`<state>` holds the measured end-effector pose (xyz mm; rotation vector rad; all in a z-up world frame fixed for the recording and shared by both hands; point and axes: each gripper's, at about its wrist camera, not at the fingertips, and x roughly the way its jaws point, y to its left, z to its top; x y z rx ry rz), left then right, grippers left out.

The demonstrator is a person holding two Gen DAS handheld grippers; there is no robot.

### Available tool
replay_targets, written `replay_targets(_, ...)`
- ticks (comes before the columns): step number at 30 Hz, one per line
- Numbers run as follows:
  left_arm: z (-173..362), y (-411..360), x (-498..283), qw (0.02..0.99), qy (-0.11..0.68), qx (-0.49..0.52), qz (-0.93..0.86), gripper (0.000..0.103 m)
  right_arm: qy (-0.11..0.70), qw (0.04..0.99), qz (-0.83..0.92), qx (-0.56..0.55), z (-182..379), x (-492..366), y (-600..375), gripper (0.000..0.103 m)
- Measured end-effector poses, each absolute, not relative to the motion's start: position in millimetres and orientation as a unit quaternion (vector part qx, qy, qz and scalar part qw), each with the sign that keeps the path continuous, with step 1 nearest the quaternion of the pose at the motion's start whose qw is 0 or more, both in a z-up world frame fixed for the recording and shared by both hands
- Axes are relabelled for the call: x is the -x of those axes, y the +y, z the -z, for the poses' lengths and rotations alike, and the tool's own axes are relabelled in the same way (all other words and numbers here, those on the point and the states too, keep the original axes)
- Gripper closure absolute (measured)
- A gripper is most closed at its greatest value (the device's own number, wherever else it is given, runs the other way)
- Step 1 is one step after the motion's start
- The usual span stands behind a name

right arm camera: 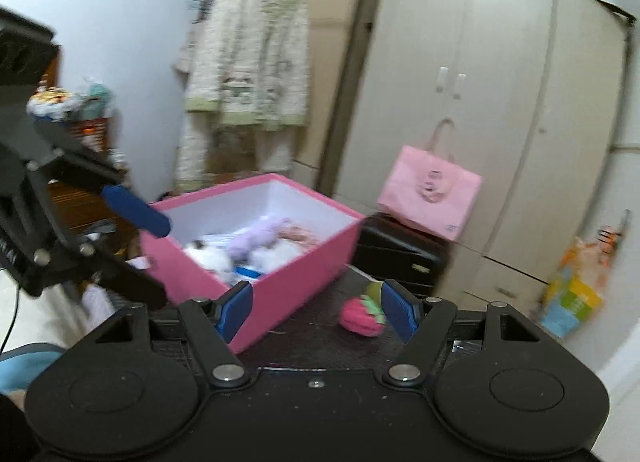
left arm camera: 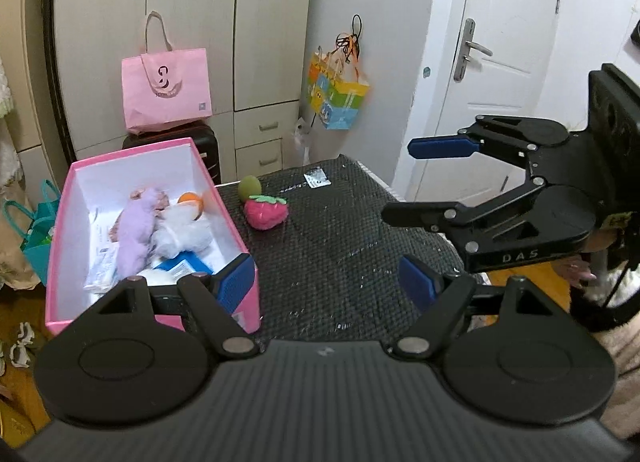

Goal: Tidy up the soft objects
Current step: 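Grasp the pink strawberry plush with the left gripper while the right gripper approaches it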

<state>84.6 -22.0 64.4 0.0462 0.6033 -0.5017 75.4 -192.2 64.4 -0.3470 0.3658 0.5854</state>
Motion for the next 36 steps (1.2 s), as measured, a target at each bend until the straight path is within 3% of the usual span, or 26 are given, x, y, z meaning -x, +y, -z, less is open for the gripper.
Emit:
replay_targets(17, -9.9, -104.5, -164.5, 0.941, 0.278, -0.019, 0.191, 0.024, 0.249, 0.927, -0.28, 0.024, -33.9, -179.7, -252.0, 0.027)
replay_targets(27, 26.5, -146.2, -222.7, 0.958, 0.261, -0.073, 0.097, 0.024, 0.316, 0.884, -0.341, -0.056, -5.2, -273.4, -259.0, 0.027)
replay_targets(36, 54.4, -159.3, -271.6, 0.955, 0.28, -0.093, 0.027, 0.024, 0.379, 0.842, -0.382, -0.033, 29.1, -355.9, -230.4, 0.027)
